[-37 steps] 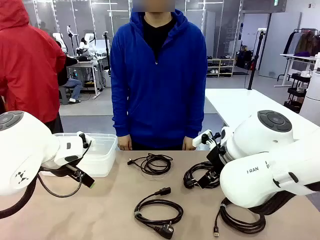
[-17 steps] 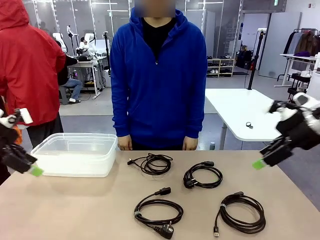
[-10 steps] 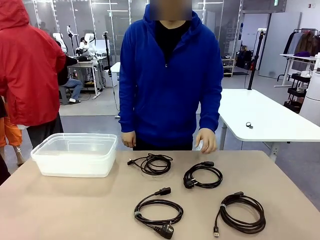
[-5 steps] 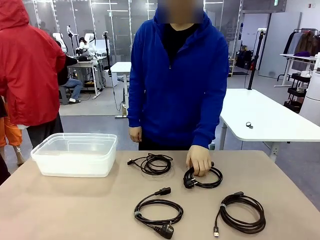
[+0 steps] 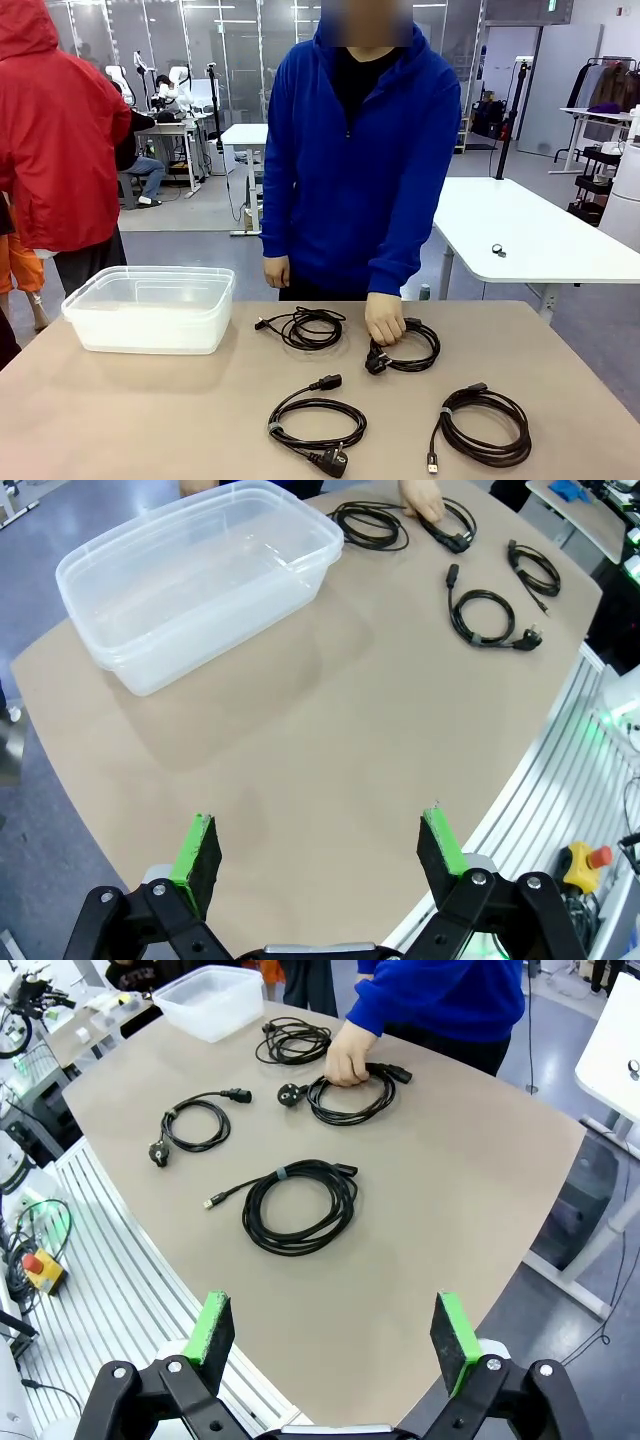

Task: Organize and store the cables.
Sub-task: Place the Power Cable into the Organizing box.

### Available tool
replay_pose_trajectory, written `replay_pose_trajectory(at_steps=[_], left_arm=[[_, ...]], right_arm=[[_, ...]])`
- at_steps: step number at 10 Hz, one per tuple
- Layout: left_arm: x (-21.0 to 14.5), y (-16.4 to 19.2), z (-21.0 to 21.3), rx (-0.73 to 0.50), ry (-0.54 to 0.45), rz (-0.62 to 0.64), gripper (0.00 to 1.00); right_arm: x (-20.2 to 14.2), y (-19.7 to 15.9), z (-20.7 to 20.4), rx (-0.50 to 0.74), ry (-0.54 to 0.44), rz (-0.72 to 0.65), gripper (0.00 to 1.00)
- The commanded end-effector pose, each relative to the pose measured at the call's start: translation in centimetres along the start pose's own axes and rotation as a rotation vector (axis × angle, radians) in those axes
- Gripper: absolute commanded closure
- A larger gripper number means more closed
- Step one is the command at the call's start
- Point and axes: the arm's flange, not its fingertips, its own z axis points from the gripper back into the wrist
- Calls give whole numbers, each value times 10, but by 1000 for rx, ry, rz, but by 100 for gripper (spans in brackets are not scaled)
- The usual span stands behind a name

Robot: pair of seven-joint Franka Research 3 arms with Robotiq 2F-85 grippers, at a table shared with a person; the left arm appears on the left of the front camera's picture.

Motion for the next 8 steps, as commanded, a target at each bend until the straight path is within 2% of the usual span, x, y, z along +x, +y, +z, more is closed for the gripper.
replay_pose_trajectory(at_steps=[1, 8], left_arm=[[-1, 1, 0, -14, -10, -15, 0], [-1, 1, 0, -14, -10, -15, 0]], right_arm=[[0, 0, 0, 7, -9, 19, 0], [0, 0, 0, 7, -9, 19, 0]])
